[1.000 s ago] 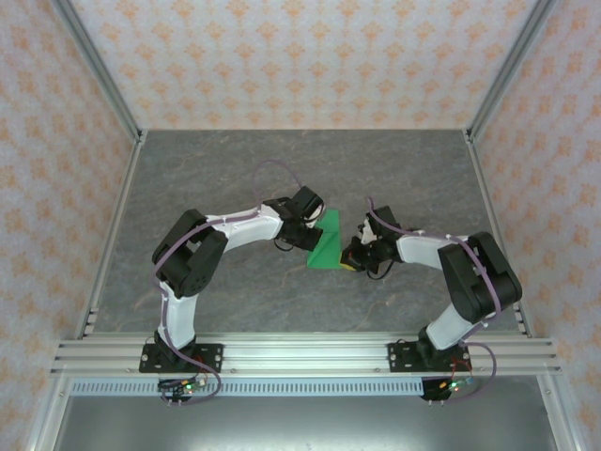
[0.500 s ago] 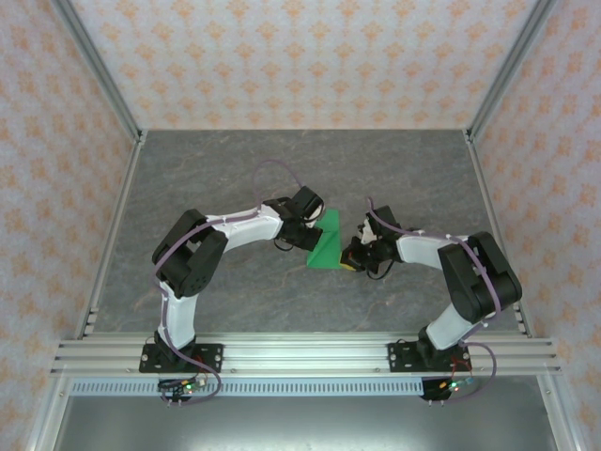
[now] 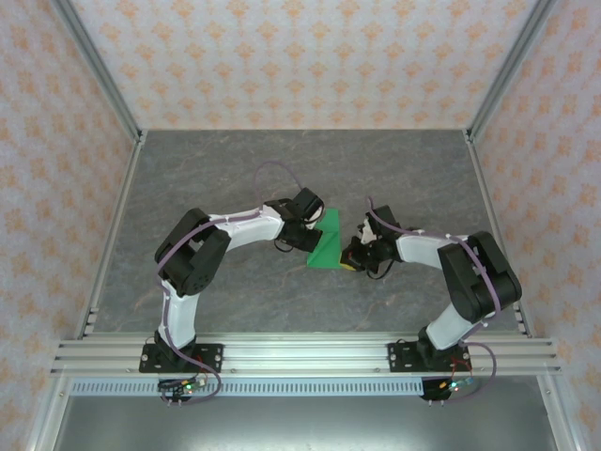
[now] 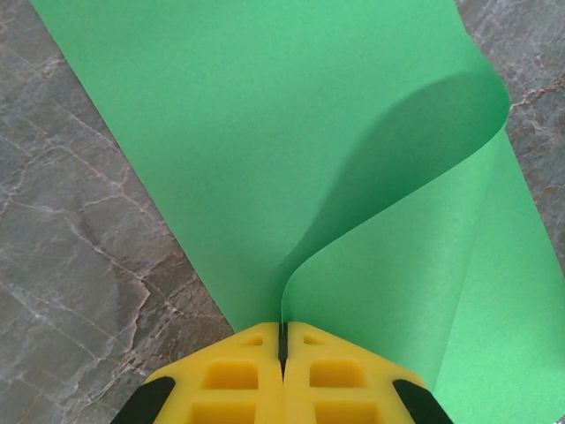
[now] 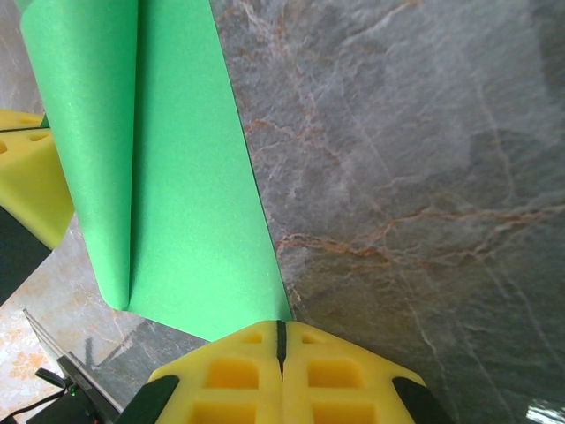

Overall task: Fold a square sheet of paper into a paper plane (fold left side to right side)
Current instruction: Fold the triangle a second time at the center of the table.

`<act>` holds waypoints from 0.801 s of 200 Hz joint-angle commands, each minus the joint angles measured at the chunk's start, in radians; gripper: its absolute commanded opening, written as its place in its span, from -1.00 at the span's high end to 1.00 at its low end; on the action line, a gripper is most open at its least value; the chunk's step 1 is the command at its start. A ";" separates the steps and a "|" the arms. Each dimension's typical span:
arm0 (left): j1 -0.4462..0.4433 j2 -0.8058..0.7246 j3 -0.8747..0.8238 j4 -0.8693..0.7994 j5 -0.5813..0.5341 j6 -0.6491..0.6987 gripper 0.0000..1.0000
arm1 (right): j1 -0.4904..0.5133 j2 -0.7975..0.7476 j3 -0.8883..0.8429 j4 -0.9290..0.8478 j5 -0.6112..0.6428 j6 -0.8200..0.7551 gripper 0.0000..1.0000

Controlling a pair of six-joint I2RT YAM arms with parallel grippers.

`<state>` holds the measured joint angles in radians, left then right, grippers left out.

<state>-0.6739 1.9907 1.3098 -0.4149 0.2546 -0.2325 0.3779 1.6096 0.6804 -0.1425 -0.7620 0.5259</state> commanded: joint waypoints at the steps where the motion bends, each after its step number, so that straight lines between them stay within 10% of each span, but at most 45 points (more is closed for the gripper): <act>1: 0.007 0.026 -0.004 -0.010 -0.014 0.023 0.99 | 0.006 0.039 -0.015 -0.089 0.096 -0.015 0.97; 160: 0.007 0.036 0.001 -0.023 -0.006 0.030 1.00 | 0.012 -0.012 0.048 0.368 -0.001 0.264 0.98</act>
<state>-0.6739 1.9926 1.3102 -0.4149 0.2550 -0.2253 0.3809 1.5330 0.6926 0.0654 -0.7326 0.6926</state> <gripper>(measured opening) 0.051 0.048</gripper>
